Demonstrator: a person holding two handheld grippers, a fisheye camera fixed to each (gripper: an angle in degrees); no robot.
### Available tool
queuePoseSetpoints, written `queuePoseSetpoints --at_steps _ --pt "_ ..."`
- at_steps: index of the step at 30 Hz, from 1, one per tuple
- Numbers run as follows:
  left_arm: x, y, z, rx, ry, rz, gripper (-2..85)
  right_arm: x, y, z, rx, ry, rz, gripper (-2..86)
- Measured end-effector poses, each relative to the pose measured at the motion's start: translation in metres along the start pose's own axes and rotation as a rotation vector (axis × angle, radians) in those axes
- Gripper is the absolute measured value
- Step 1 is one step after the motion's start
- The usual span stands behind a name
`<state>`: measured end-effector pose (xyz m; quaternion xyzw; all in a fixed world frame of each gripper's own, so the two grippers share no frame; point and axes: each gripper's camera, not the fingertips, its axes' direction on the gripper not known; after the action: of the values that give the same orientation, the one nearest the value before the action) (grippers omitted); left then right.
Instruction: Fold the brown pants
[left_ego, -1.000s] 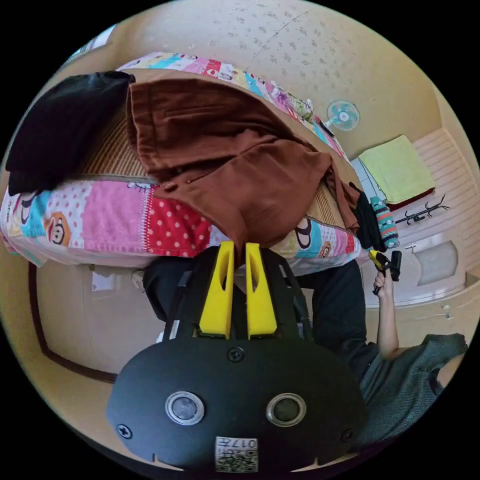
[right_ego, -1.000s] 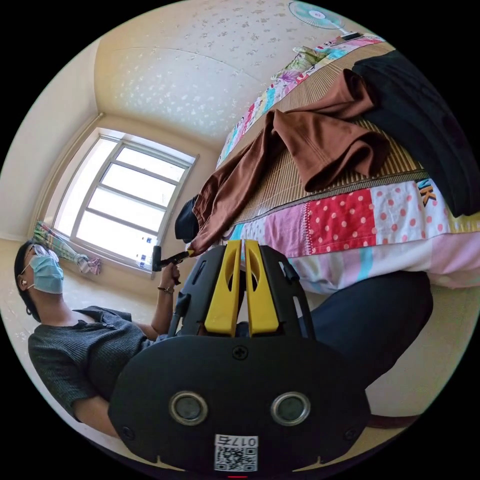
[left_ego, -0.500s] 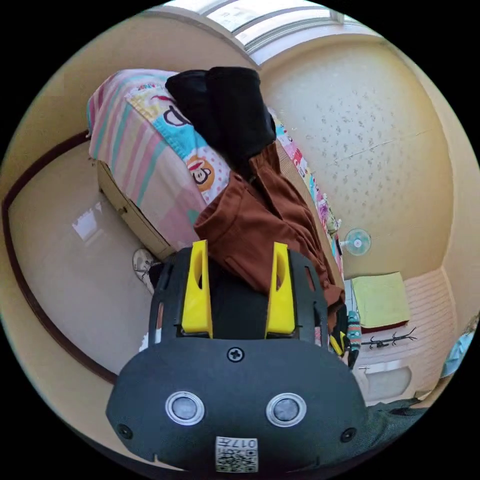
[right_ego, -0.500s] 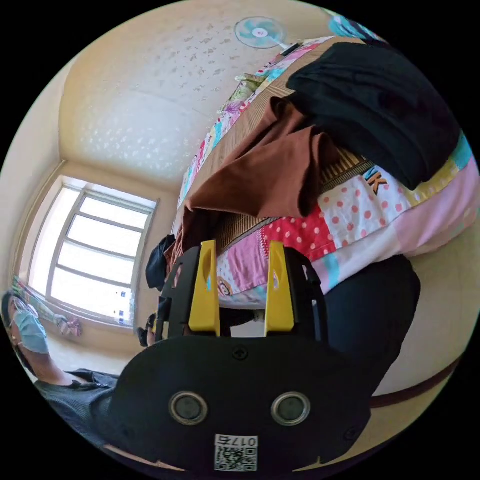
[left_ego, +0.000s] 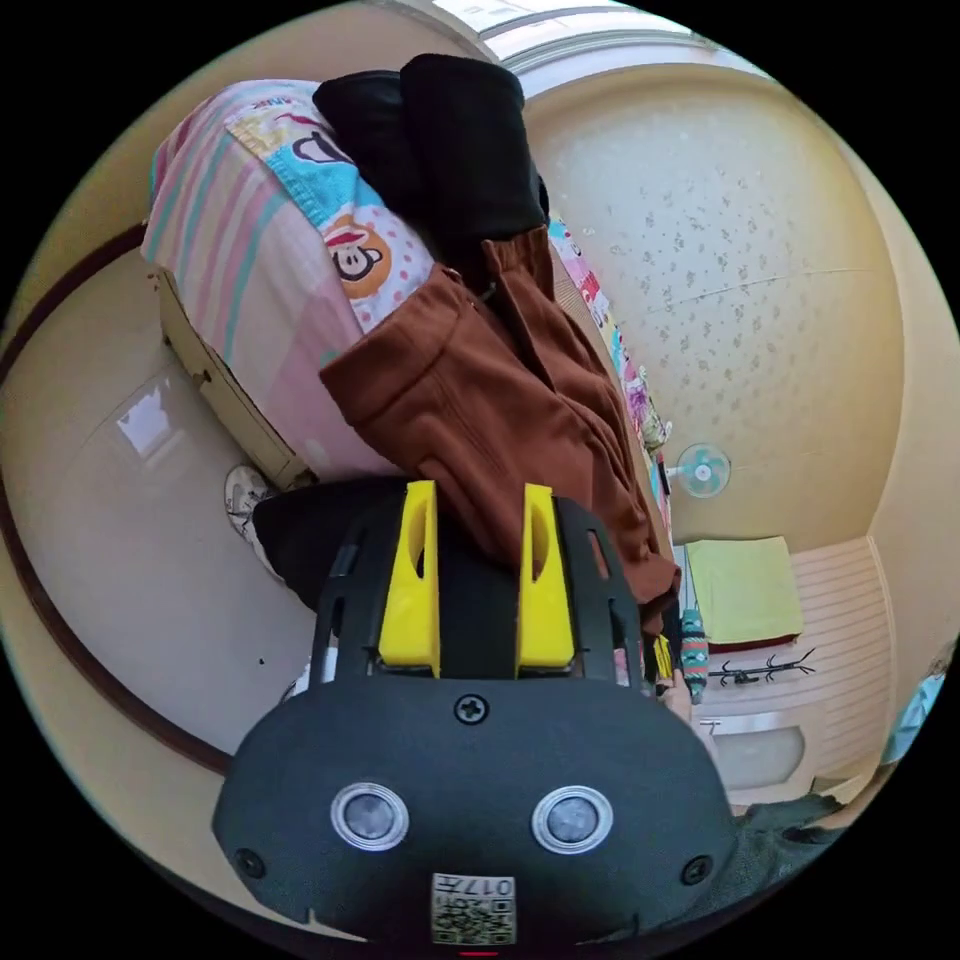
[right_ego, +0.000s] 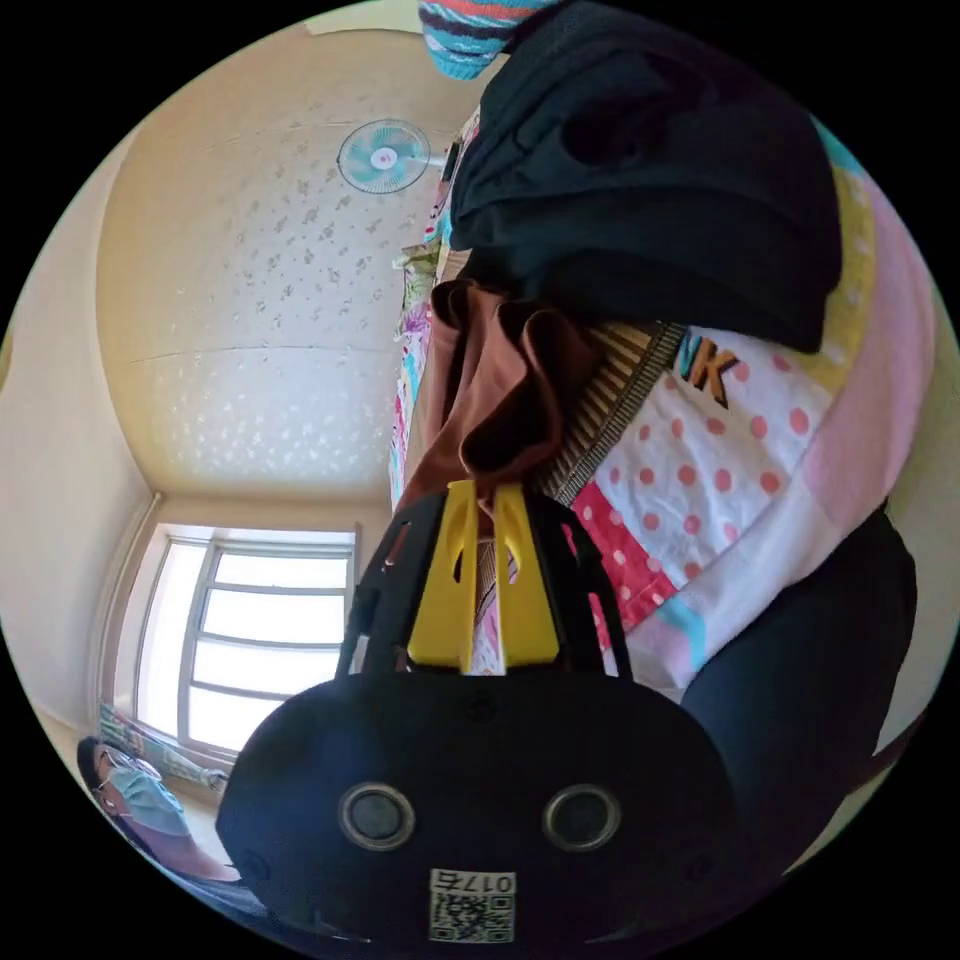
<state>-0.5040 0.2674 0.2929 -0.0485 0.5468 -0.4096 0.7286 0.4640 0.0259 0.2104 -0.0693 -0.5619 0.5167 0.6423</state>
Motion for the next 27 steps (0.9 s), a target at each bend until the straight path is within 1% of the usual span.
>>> queuePoseSetpoints --at_steps 2,3,5,7,8,9,10,11,12,13,14,15,16,17,18,20,21,23,25,27 --pt "0.019 -0.011 -0.009 -0.028 -0.039 0.078 5.0 -0.055 -0.017 0.006 -0.114 -0.059 -0.230 3.2" --pt "0.024 -0.013 -0.013 -0.030 -0.046 0.096 4.7 -0.072 -0.018 0.004 -0.131 -0.055 -0.294 3.0" --pt "0.042 -0.017 -0.029 -0.010 -0.075 0.161 4.0 -0.130 -0.010 -0.027 -0.117 -0.060 -0.527 2.2" --pt "0.050 -0.015 -0.043 0.020 -0.108 0.177 3.7 -0.152 0.002 -0.060 -0.089 -0.078 -0.647 1.9" --pt "0.052 -0.010 -0.053 0.064 -0.139 0.172 3.3 -0.154 0.013 -0.081 -0.060 -0.050 -0.695 1.9" --pt "0.052 -0.007 -0.057 0.089 -0.154 0.166 3.2 -0.152 0.018 -0.090 -0.052 -0.007 -0.700 1.8" --pt "0.047 -0.001 -0.065 0.136 -0.181 0.137 2.1 -0.139 0.024 -0.101 -0.058 0.123 -0.657 1.9" --pt "0.039 0.006 -0.071 0.177 -0.211 0.088 1.0 -0.116 0.028 -0.104 -0.095 0.256 -0.578 2.0" --pt "0.034 0.011 -0.074 0.203 -0.226 0.062 0.4 -0.102 0.030 -0.104 -0.120 0.316 -0.530 2.1" --pt "0.024 0.019 -0.080 0.251 -0.251 0.011 -0.3 -0.069 0.037 -0.100 -0.158 0.423 -0.418 2.4" --pt "0.016 0.025 -0.083 0.262 -0.231 -0.011 -0.6 -0.036 0.046 -0.097 -0.181 0.508 -0.300 2.7" --pt "0.014 0.026 -0.083 0.255 -0.210 -0.016 -0.6 -0.022 0.051 -0.096 -0.185 0.550 -0.247 2.9" --pt "0.011 0.028 -0.084 0.243 -0.176 -0.020 -0.7 -0.005 0.064 -0.096 -0.168 0.634 -0.174 3.4" --pt "0.014 0.029 -0.086 0.240 -0.163 -0.015 -0.5 -0.003 0.078 -0.099 -0.097 0.696 -0.162 3.9" --pt "0.018 0.029 -0.086 0.239 -0.163 -0.004 -0.4 -0.007 0.086 -0.101 -0.048 0.715 -0.177 4.2" --pt "0.046 0.024 -0.086 0.217 -0.182 0.085 1.4 -0.043 0.107 -0.089 0.117 0.757 -0.339 5.8" --pt "0.054 0.021 -0.085 0.206 -0.187 0.107 2.5 -0.053 0.107 -0.082 0.124 0.761 -0.385 6.3" --pt "0.089 0.007 -0.072 0.145 -0.176 0.196 6.0 -0.087 0.086 -0.038 0.041 0.746 -0.518 9.2" --pt "0.113 -0.001 -0.059 0.108 -0.136 0.259 6.4 -0.104 0.058 -0.002 -0.051 0.716 -0.582 12.4" --pt "0.134 -0.006 -0.047 0.089 -0.090 0.298 6.4 -0.113 0.028 0.033 -0.128 0.666 -0.613 13.6"
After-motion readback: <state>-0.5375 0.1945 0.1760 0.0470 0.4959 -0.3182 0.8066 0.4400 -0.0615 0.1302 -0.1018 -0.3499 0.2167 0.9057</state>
